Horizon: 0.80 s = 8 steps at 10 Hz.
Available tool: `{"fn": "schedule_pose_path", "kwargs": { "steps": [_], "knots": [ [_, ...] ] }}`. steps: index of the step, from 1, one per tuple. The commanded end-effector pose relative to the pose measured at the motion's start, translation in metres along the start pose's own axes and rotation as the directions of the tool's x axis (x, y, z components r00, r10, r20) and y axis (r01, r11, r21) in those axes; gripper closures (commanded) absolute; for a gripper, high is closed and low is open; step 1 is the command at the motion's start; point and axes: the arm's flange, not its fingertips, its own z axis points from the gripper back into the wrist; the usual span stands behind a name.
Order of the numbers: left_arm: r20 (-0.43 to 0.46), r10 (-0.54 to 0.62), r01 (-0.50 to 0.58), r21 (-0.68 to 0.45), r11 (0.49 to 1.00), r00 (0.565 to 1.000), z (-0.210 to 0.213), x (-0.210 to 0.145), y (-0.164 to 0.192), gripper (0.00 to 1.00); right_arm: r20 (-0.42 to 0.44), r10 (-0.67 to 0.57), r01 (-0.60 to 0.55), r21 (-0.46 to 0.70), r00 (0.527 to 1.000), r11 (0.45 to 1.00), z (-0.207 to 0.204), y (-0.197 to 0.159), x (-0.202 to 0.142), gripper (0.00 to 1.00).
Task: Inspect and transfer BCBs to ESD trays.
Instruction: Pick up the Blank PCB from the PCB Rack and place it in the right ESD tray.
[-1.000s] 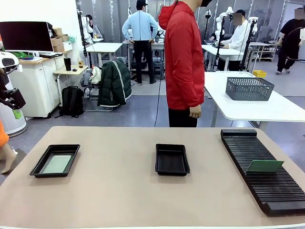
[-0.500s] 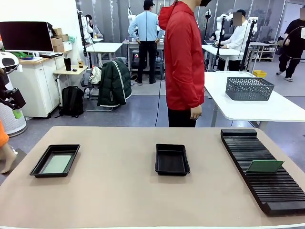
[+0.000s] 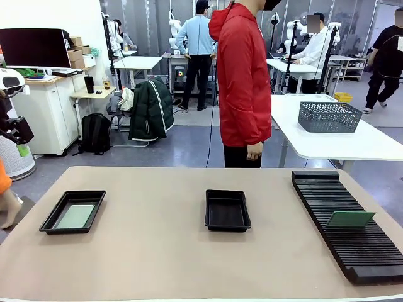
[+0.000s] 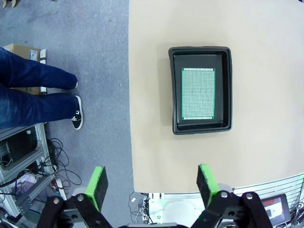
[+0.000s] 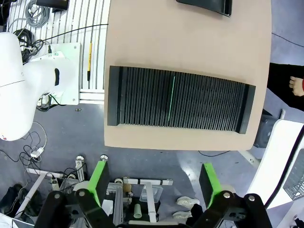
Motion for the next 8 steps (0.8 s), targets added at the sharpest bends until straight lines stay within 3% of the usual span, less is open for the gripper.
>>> {"fn": "schedule_pose_path", "kwargs": {
  "steps": [1, 5, 8],
  "knots": [
    [0.005, 0.001, -0.001, 0.0, 1.0, 1.0, 0.0, -0.001, -0.001, 0.0, -0.002, 0.008, -0.008, -0.017, 1.0, 1.0, -0.015, -0.006, 0.005, 0.0],
    [0.005, 0.001, -0.001, 0.0, 1.0, 1.0, 0.0, -0.001, -0.001, 0.0, 0.014, 0.022, -0.021, -0.034, 1.0, 0.999, -0.072, -0.01, 0.01, 0.0],
    [0.005, 0.001, -0.001, 0.0, 1.0, 1.0, 0.0, -0.001, -0.001, 0.0, -0.023, 0.046, -0.047, -0.056, 0.999, 0.997, -0.128, -0.006, 0.012, 0.0]
  ]
}}
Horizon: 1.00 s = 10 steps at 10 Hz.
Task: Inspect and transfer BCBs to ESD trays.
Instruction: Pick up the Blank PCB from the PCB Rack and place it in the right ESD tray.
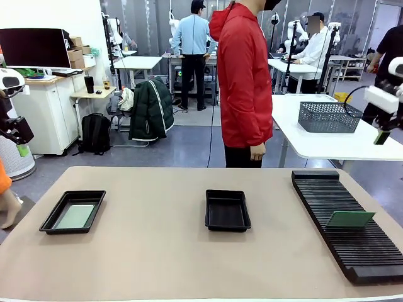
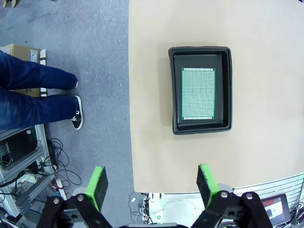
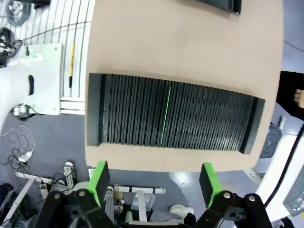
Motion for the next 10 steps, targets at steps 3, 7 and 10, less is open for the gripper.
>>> {"fn": "schedule_pose_path", "kwargs": {
  "steps": [3, 7, 10],
  "knots": [
    [0.005, 0.001, -0.001, 0.0, 1.0, 1.0, 0.0, -0.001, -0.001, 0.0, -0.008, 0.037, -0.037, -0.06, 0.999, 0.998, -0.069, 0.006, -0.001, 0.0],
    [0.005, 0.001, -0.001, 0.0, 1.0, 1.0, 0.0, -0.001, -0.001, 0.0, -0.006, 0.047, -0.047, -0.061, 0.999, 0.997, -0.123, 0.003, -0.007, 0.0],
    [0.005, 0.001, -0.001, 0.0, 1.0, 1.0, 0.0, -0.001, -0.001, 0.0, -0.03, 0.023, -0.025, -0.067, 0.999, 0.997, -0.155, 0.003, -0.011, 0.0]
  ]
}}
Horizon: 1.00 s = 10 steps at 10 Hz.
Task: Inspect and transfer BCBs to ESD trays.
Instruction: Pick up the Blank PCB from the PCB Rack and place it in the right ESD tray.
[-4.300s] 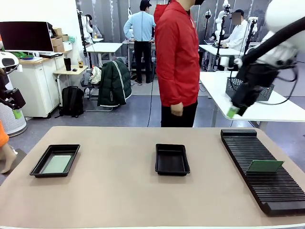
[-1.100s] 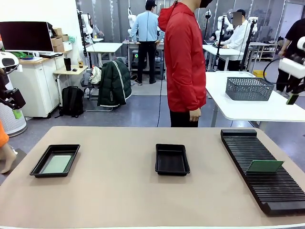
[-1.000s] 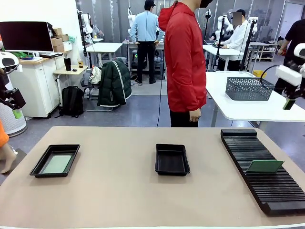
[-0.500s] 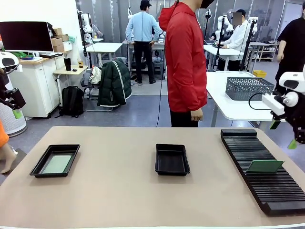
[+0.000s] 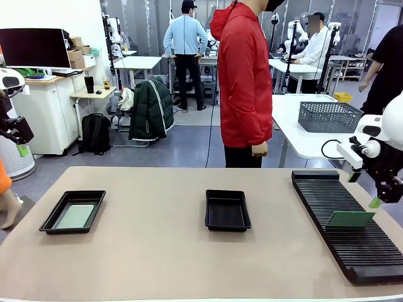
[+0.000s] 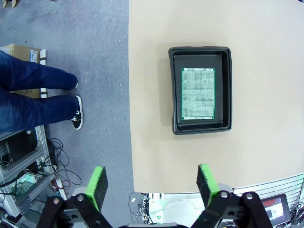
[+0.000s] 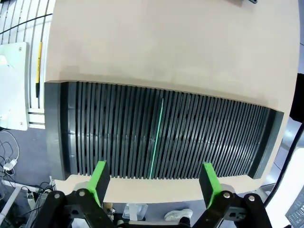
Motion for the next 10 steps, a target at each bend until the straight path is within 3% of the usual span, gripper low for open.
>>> {"fn": "schedule_pose_path", "kwargs": {
  "steps": [1, 10],
  "knots": [
    [0.004, 0.001, -0.001, 0.0, 1.0, 1.0, 0.0, -0.001, -0.001, 0.0, -0.034, 0.01, -0.011, -0.01, 0.999, 1.0, -0.033, 0.015, -0.01, 0.0],
    [0.004, 0.001, -0.001, 0.0, 1.0, 1.0, 0.0, -0.001, -0.001, 0.0, -0.007, -0.055, 0.055, 0.013, 0.998, 0.998, -0.101, 0.023, -0.026, 0.0]
  ]
}}
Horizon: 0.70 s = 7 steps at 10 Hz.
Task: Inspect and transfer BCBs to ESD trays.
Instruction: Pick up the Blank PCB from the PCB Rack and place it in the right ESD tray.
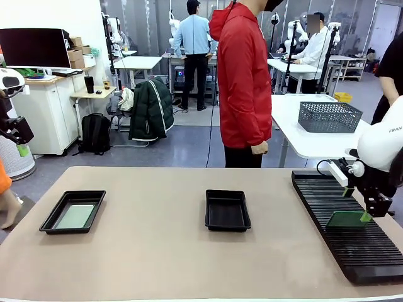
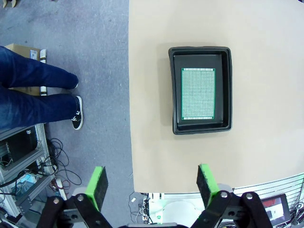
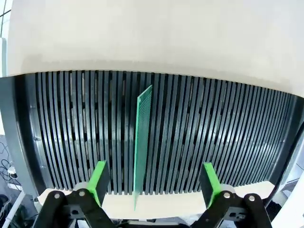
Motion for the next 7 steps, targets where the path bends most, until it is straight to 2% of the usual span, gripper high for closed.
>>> {"fn": "schedule_pose_path", "kwargs": {
  "steps": [1, 7],
  "knots": [
    [0.004, 0.001, -0.001, 0.0, 1.0, 1.0, -0.0004, -0.0013, -0.0007, 0.0, 0.031, 0.002, -0.001, -0.025, 1.0, 1.0, -0.0253, 0.0458, 0.0006, 0.0],
    [0.004, 0.001, -0.001, 0.0, 1.0, 1.0, -0.0004, -0.0013, -0.0007, 0.0, 0.034, -0.047, 0.047, 0.002, 0.998, 0.999, -0.0341, 0.0492, -0.0019, 0.0]
  ]
}}
